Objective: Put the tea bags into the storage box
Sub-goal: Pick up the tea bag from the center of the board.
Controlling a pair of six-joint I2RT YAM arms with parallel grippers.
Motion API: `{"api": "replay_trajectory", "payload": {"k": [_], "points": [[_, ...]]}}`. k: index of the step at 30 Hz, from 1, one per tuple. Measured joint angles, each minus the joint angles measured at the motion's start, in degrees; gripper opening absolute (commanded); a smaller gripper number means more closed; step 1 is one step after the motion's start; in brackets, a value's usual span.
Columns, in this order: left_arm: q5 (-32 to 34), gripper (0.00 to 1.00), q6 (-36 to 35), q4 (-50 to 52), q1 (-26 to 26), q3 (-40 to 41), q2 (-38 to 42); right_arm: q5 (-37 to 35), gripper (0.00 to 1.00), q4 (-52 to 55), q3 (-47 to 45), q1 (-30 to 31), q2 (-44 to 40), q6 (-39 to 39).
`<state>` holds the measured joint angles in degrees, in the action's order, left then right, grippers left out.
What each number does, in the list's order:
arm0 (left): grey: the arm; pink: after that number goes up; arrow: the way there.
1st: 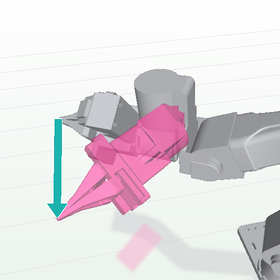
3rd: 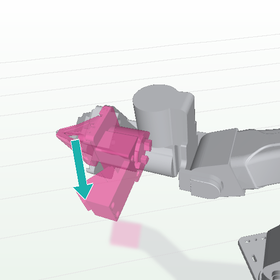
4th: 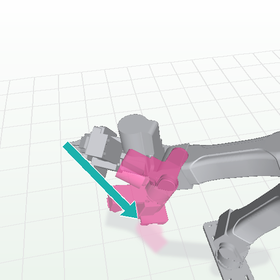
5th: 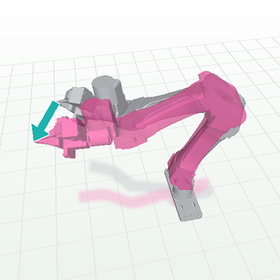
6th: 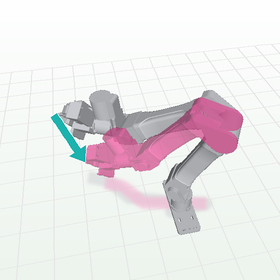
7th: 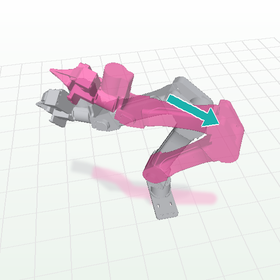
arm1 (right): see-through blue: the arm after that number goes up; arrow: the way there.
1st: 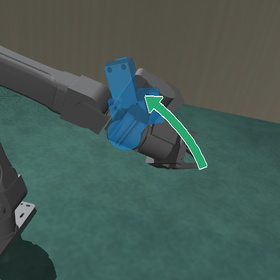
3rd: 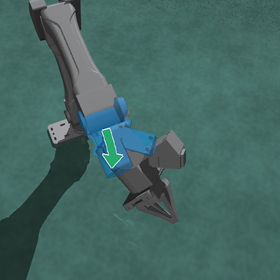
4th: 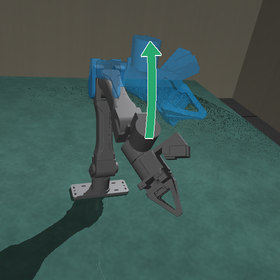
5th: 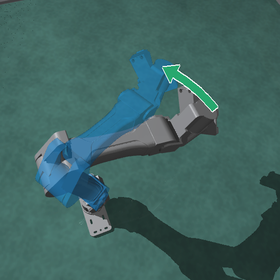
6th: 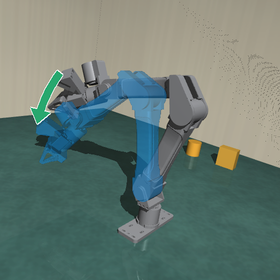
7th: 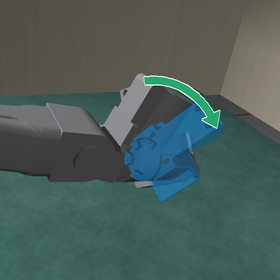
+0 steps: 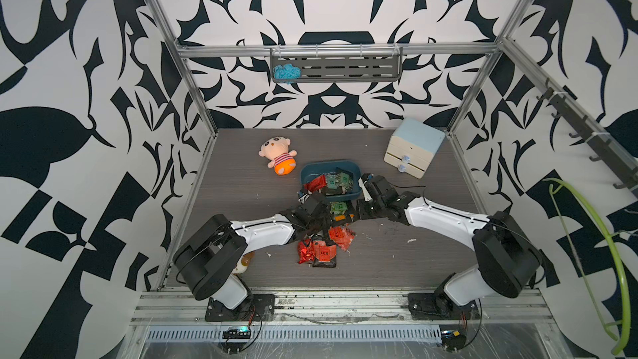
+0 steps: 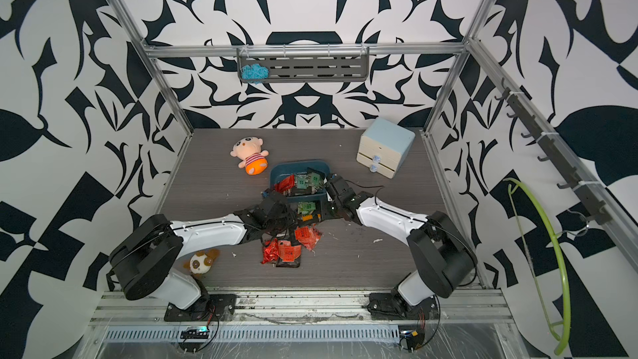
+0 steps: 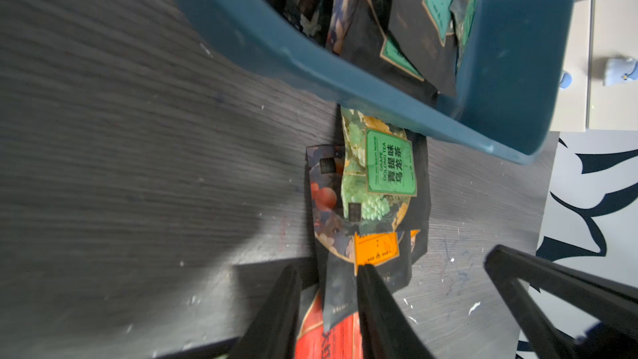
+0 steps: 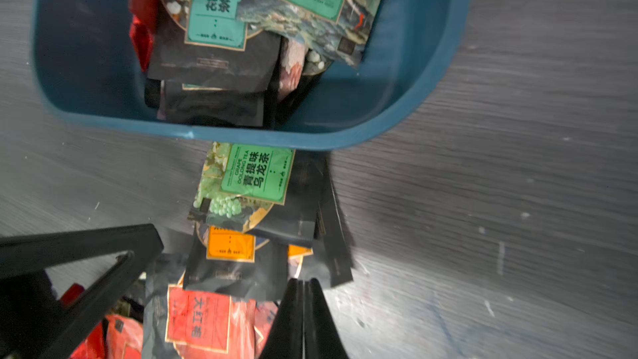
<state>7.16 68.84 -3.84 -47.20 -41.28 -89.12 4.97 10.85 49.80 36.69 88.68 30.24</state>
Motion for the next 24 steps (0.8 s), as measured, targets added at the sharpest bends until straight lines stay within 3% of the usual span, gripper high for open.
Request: {"api": "replay_trajectory", "payload": {"k": [17, 24], "points": [[0.5, 0.3, 0.0, -5.3, 0.6, -1.6, -4.9, 1.5, 0.06, -8.1, -0.1, -0.7, 8.9, 3.9], [0.3, 0.23, 0.2, -6.7, 0.6, -3.0, -7.5, 2.3, 0.05, -8.6, -0.1, -0.9, 9.8, 4.1]]}}
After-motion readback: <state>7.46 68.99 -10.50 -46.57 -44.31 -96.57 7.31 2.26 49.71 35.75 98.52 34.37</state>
